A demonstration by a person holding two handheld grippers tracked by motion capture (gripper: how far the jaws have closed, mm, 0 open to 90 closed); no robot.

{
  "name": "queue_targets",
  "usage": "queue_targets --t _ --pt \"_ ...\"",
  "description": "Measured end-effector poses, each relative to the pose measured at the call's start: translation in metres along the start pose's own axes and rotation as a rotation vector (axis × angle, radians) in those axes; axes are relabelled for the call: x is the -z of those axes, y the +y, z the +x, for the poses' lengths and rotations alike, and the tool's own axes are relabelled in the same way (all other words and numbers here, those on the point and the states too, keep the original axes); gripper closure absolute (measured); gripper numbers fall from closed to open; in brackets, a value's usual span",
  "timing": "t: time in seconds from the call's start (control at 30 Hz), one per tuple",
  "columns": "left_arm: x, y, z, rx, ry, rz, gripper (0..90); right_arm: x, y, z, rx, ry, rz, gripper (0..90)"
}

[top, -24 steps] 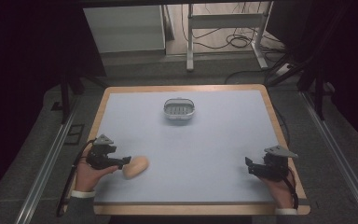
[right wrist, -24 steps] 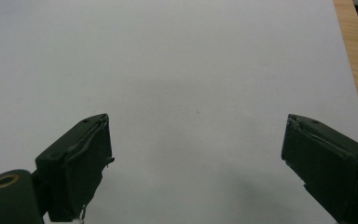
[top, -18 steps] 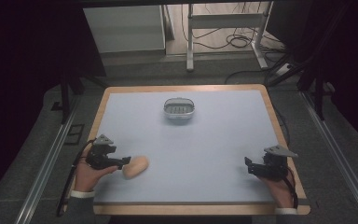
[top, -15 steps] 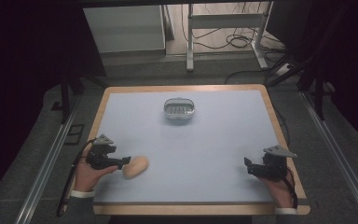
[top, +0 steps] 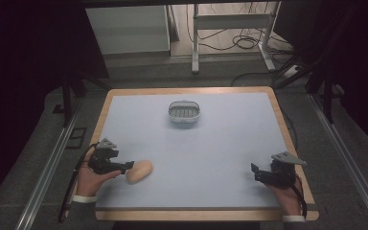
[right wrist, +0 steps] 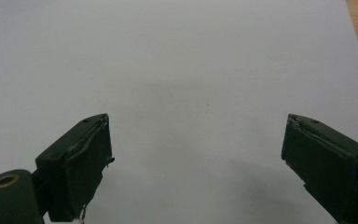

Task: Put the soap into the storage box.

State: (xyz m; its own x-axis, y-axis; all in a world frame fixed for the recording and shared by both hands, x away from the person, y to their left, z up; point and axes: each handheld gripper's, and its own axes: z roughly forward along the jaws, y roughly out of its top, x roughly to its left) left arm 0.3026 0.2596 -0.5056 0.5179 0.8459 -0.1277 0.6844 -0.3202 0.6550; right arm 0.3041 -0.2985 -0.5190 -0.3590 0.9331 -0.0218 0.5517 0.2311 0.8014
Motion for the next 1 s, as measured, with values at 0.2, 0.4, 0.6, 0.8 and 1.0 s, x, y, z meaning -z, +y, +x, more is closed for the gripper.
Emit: queue_targets --t 0.2,0.4,0.6,0.8,1.0 --pt "0.005 -0.003 0.001 0.009 0.017 -0.002 17.6 -0.002 -0.001 0.004 0.012 0.024 0.003 8.5" --pt "0.011 0.000 0.003 0.003 0.017 -0.014 17.6 -0.002 0.001 0.007 0.023 0.022 0.002 8.5" --pt "0.014 0.007 0.001 -0.037 -0.001 0.012 17.9 0.002 0.000 0.003 0.012 0.011 -0.004 8.5" --pt "0.018 0.018 -0.008 -0.091 -0.022 0.058 18.1 0.007 0.000 -0.001 0.003 -0.003 -0.013 8.5" --pt "0.018 0.025 -0.016 -0.123 -0.049 0.078 18.2 0.008 0.000 -0.001 0.003 -0.010 -0.014 8.5"
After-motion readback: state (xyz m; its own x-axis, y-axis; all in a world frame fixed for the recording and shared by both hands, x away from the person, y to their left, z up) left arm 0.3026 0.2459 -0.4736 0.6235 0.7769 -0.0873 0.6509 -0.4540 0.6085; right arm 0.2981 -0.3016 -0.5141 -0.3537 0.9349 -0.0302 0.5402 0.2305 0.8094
